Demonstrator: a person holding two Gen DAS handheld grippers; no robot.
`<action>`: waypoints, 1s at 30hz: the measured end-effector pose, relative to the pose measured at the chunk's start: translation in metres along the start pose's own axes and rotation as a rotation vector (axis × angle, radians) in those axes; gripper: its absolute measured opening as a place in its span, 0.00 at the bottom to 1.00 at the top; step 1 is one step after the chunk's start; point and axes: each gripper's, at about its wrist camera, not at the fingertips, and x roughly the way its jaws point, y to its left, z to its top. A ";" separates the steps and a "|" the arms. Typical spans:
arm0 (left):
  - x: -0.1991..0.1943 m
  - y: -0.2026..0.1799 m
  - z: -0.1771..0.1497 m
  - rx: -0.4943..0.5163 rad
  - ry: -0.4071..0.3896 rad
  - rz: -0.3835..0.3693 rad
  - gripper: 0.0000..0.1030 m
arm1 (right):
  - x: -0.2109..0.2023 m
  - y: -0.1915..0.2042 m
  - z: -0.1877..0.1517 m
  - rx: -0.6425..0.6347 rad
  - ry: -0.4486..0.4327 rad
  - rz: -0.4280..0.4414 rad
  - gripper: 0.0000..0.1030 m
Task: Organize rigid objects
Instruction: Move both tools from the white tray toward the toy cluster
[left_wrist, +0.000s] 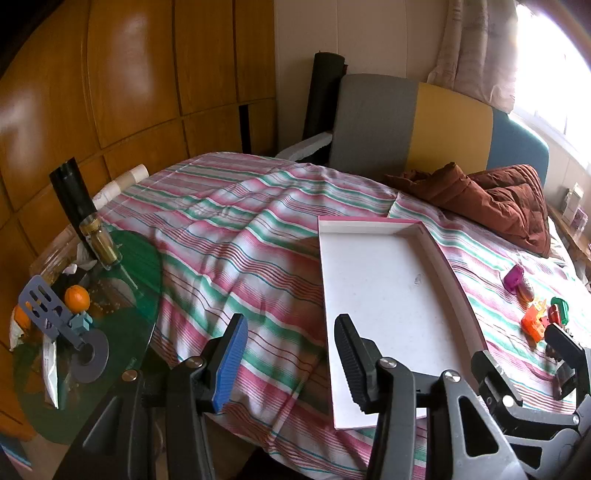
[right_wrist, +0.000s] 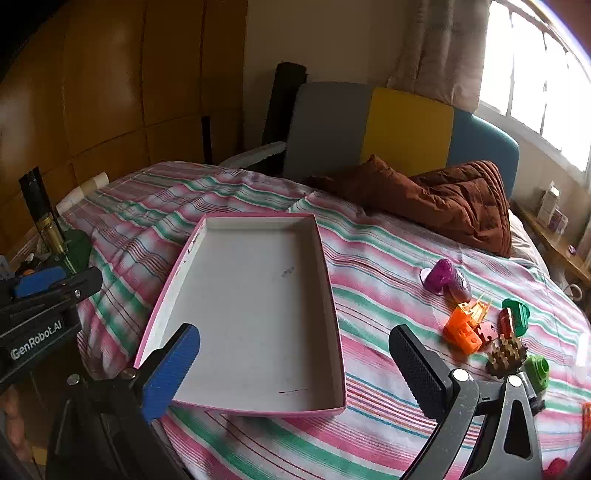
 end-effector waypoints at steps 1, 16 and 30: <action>-0.001 -0.001 0.001 0.002 -0.002 0.001 0.48 | -0.001 0.001 0.000 -0.003 -0.003 0.001 1.00; -0.009 -0.010 0.002 0.040 -0.032 0.008 0.48 | -0.006 -0.008 0.002 0.006 -0.016 0.002 1.00; -0.008 -0.019 0.004 0.065 -0.024 -0.005 0.48 | -0.009 -0.029 0.005 0.022 -0.029 -0.018 1.00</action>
